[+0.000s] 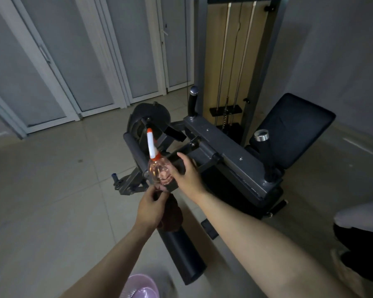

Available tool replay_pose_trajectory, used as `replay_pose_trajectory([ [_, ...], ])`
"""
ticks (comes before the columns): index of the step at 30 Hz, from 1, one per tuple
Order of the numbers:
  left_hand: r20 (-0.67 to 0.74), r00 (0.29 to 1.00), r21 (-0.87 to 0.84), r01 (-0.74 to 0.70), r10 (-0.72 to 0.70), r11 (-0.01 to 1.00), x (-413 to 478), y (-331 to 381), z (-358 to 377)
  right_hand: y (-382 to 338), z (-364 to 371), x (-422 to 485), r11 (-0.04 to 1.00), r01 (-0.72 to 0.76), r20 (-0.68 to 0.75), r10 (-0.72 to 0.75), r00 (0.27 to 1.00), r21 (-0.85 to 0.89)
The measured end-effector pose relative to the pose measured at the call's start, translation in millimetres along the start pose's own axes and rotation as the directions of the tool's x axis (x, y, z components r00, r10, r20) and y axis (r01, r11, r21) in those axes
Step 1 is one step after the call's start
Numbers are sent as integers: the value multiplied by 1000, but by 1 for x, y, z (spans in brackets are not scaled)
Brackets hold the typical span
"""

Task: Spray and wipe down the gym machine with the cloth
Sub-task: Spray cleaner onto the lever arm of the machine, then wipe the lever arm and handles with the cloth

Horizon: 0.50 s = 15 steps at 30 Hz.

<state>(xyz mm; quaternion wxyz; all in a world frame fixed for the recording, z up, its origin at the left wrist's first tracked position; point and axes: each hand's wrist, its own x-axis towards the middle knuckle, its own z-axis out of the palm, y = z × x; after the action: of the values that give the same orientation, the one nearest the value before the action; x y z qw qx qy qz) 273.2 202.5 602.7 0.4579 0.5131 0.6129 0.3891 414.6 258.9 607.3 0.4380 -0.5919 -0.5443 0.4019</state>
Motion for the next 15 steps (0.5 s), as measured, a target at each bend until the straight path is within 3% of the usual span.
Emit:
replay_pose_trajectory([
  [3, 55, 998, -55, -20, 23, 998, -4, 8, 24, 9, -31, -19, 996, -5, -94, 14, 996, 95],
  [9, 136, 982, -287, -85, 128, 954, -1, 57, 84, 27, -90, -55, 990, -4, -116, 20, 993, 140],
  [12, 220, 942, -260, -196, 255, 946, -2, 85, 118, 29, -127, -62, 997, 60, -290, -71, 954, -46],
  [15, 240, 873, -169, -393, 425, 904, -2, 109, 147, 21, -164, -64, 921, 161, -500, -333, 800, -355],
])
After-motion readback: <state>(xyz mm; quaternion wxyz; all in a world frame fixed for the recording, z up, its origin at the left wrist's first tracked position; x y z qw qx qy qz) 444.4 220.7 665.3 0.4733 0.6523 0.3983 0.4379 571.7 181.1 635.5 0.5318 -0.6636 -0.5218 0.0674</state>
